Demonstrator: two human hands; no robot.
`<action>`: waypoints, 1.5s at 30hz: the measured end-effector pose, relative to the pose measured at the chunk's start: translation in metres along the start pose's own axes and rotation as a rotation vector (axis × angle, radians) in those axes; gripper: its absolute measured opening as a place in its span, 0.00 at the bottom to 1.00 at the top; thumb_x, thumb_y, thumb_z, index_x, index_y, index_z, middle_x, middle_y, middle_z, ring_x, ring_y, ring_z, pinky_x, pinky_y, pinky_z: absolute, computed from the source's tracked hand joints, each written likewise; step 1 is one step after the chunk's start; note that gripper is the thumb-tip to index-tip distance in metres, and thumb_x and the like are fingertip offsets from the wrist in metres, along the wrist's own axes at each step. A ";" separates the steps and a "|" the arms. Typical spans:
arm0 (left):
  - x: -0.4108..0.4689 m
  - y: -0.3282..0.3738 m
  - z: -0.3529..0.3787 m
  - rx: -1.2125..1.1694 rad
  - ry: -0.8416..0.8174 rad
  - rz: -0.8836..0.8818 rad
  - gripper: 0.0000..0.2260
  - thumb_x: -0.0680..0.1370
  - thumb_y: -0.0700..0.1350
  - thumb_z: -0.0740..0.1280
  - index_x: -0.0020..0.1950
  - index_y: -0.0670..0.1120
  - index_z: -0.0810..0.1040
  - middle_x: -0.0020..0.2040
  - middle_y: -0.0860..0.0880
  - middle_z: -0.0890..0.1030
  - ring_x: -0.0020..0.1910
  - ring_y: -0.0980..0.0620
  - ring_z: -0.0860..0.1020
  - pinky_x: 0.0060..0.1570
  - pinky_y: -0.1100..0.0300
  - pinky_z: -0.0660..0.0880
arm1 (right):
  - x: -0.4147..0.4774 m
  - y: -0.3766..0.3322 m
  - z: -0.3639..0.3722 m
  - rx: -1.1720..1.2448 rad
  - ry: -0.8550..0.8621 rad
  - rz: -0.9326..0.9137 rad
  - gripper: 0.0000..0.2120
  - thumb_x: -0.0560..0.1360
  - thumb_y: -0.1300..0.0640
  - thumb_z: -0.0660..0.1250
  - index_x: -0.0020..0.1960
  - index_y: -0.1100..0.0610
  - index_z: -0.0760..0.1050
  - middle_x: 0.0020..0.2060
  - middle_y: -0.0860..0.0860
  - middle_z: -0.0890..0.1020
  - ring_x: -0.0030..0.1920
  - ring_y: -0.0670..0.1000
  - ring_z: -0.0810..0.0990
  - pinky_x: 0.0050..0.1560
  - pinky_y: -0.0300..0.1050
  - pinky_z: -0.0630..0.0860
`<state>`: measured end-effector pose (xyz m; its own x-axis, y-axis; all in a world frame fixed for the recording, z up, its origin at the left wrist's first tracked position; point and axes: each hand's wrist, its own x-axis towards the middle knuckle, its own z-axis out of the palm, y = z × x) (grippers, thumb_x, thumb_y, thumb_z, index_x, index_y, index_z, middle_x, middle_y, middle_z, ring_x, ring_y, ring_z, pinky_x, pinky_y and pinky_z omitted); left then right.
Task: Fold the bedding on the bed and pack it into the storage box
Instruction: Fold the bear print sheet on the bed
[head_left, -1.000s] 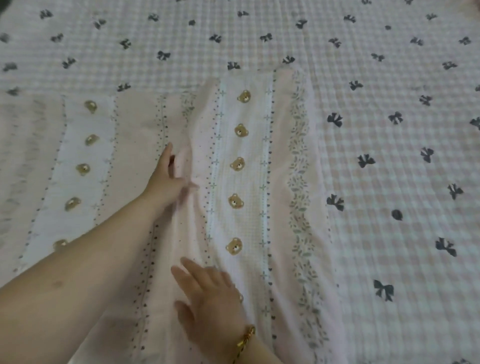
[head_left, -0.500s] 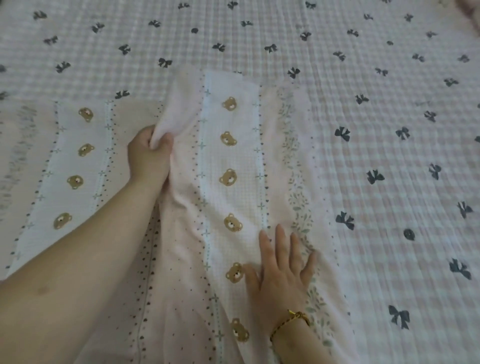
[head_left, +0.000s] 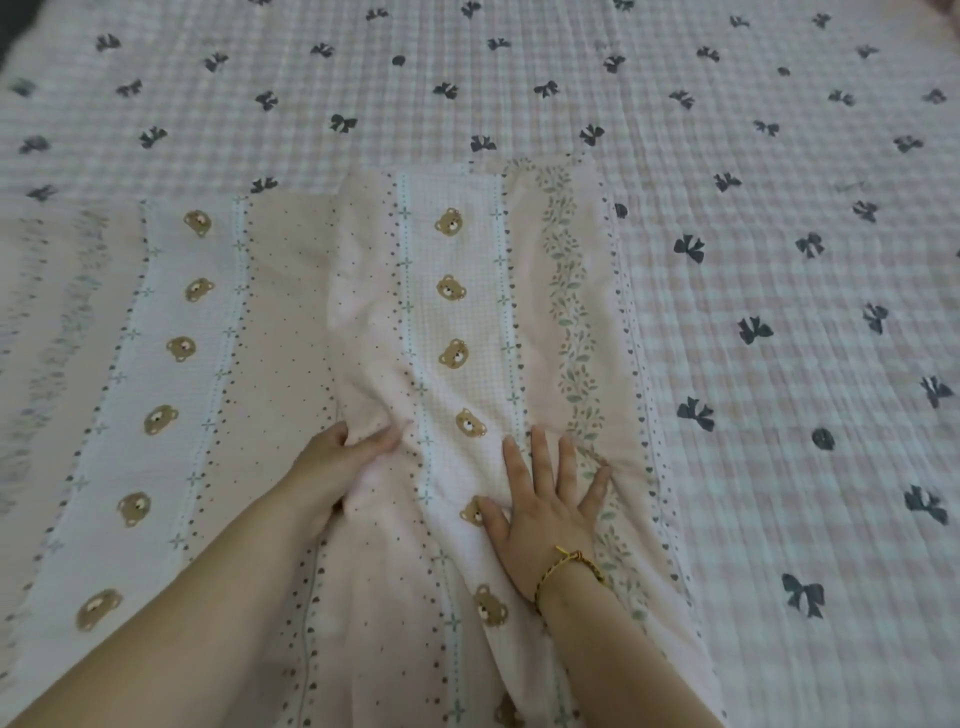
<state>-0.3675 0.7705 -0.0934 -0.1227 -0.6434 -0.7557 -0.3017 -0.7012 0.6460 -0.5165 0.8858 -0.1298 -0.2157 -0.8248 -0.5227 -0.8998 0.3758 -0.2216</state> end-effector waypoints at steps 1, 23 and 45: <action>-0.007 -0.004 0.001 0.022 0.033 0.016 0.16 0.73 0.45 0.70 0.59 0.46 0.73 0.50 0.49 0.81 0.41 0.52 0.78 0.43 0.59 0.74 | -0.001 0.000 -0.004 0.010 0.027 -0.008 0.51 0.46 0.32 0.10 0.67 0.47 0.24 0.63 0.45 0.24 0.61 0.51 0.17 0.52 0.56 0.13; -0.115 -0.109 -0.028 0.487 0.331 0.054 0.22 0.74 0.46 0.69 0.64 0.39 0.68 0.59 0.41 0.75 0.49 0.48 0.72 0.43 0.57 0.68 | -0.124 0.052 0.028 -0.045 0.080 0.066 0.44 0.65 0.31 0.18 0.73 0.50 0.43 0.71 0.53 0.41 0.74 0.57 0.47 0.69 0.64 0.48; 0.052 0.030 -0.004 1.044 0.379 0.446 0.29 0.79 0.59 0.54 0.76 0.56 0.44 0.76 0.47 0.38 0.75 0.46 0.42 0.72 0.53 0.42 | 0.021 0.028 -0.050 0.009 0.093 0.241 0.32 0.77 0.37 0.44 0.74 0.46 0.35 0.73 0.52 0.31 0.73 0.55 0.31 0.71 0.60 0.35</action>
<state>-0.3795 0.7148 -0.1131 -0.1779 -0.9389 -0.2945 -0.9471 0.0820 0.3104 -0.5655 0.8578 -0.1063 -0.4579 -0.7461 -0.4834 -0.8149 0.5696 -0.1071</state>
